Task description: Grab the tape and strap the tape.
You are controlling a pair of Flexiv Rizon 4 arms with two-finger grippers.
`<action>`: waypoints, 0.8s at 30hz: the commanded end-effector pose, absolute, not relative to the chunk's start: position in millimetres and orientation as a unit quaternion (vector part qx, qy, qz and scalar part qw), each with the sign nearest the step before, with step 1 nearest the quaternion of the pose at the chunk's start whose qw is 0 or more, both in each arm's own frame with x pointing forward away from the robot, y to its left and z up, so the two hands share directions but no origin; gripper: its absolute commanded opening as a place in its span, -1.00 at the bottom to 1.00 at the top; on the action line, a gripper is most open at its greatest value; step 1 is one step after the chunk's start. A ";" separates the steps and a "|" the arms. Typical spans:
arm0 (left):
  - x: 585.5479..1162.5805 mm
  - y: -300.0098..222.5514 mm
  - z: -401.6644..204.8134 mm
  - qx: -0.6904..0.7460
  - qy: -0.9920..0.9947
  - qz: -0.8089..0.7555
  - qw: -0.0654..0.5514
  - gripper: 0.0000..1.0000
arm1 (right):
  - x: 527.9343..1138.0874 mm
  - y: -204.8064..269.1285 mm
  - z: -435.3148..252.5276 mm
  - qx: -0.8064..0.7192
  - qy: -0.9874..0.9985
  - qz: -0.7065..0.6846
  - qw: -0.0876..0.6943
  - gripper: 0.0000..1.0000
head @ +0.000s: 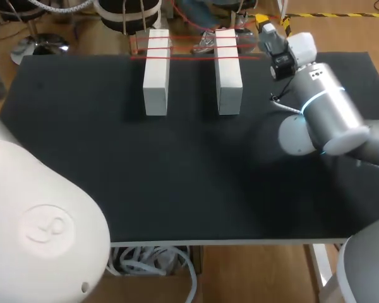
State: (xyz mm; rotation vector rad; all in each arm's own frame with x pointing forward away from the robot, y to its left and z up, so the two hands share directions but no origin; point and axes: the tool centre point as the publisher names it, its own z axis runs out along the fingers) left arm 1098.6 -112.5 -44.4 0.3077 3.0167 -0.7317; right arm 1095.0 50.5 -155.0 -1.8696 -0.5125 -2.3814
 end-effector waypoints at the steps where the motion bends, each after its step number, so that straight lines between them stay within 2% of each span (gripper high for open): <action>1: 1094.9 -111.4 -45.4 0.098 0.967 -0.235 0.015 -1.00 | 1100.1 49.7 -153.3 -0.605 -0.182 -0.774 0.049 -1.00; 14: 1098.2 -124.9 -44.6 0.098 0.979 -0.181 0.008 -1.00 | 1103.0 51.3 -153.9 -0.596 -0.239 -0.766 0.024 -1.00; 24: 1098.5 -129.4 -40.3 0.117 0.979 -0.166 0.004 -1.00 | 1106.3 55.6 -140.7 -0.562 -0.388 -0.724 -0.099 -1.00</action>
